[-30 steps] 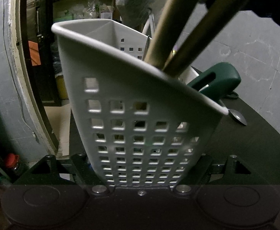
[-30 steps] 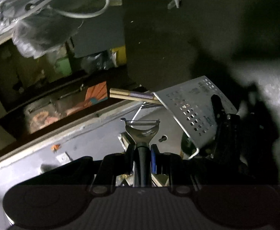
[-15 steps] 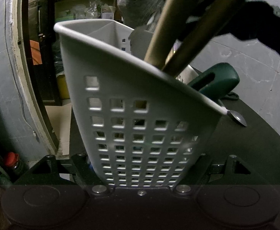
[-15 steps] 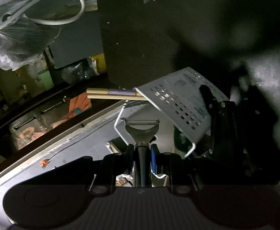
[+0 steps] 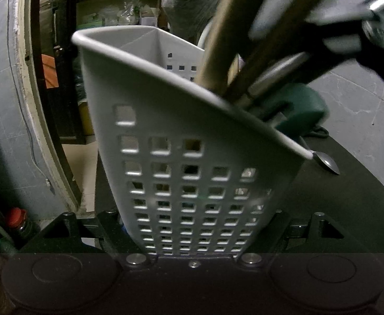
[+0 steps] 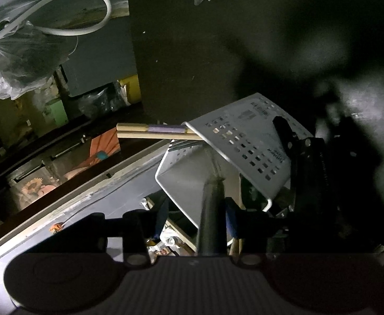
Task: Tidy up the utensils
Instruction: 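Lower the peeler into the holder and open the right tool, then move the right tool down over the metal spoon beside the scissors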
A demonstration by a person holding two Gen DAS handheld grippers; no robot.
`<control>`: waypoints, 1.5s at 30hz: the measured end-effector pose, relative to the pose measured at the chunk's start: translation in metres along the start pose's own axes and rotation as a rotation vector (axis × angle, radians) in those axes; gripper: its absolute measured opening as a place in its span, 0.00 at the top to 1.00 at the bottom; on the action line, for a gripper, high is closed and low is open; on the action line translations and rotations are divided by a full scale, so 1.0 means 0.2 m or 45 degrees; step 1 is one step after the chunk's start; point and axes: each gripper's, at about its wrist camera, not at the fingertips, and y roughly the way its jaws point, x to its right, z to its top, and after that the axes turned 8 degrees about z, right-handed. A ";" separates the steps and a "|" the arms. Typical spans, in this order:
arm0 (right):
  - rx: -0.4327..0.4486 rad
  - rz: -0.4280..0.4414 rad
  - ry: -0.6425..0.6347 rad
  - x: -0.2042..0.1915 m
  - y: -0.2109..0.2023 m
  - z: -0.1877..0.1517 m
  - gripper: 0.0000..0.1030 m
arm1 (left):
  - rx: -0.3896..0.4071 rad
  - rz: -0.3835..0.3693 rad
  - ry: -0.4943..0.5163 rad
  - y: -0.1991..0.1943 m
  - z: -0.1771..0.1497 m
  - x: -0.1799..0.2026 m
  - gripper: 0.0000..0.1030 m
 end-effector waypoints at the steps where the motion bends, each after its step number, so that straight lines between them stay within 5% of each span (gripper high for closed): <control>1: -0.008 0.009 -0.005 -0.01 0.00 0.00 0.49 | 0.000 0.001 -0.001 0.00 0.00 0.00 0.23; 11: -0.064 0.048 -0.134 -0.16 0.04 0.00 0.45 | -0.001 0.006 -0.004 0.00 0.00 0.00 0.23; 16: -0.163 0.116 -0.251 -0.25 0.02 -0.05 0.28 | -0.002 0.010 0.002 0.01 0.00 0.01 0.22; 22: -0.124 0.181 -0.455 -0.39 -0.12 -0.08 0.03 | -0.003 0.012 0.007 0.00 0.01 0.02 0.22; 27: -0.002 0.168 -0.617 -0.48 -0.27 -0.06 0.00 | -0.004 0.014 0.006 0.00 0.01 0.02 0.21; 36: 0.205 0.044 -0.803 -0.49 -0.47 0.05 0.00 | -0.008 0.023 0.004 0.00 0.01 0.03 0.22; 45: 0.269 -0.318 -0.949 -0.29 -0.49 0.23 0.00 | -0.010 0.042 0.002 0.00 0.02 0.04 0.22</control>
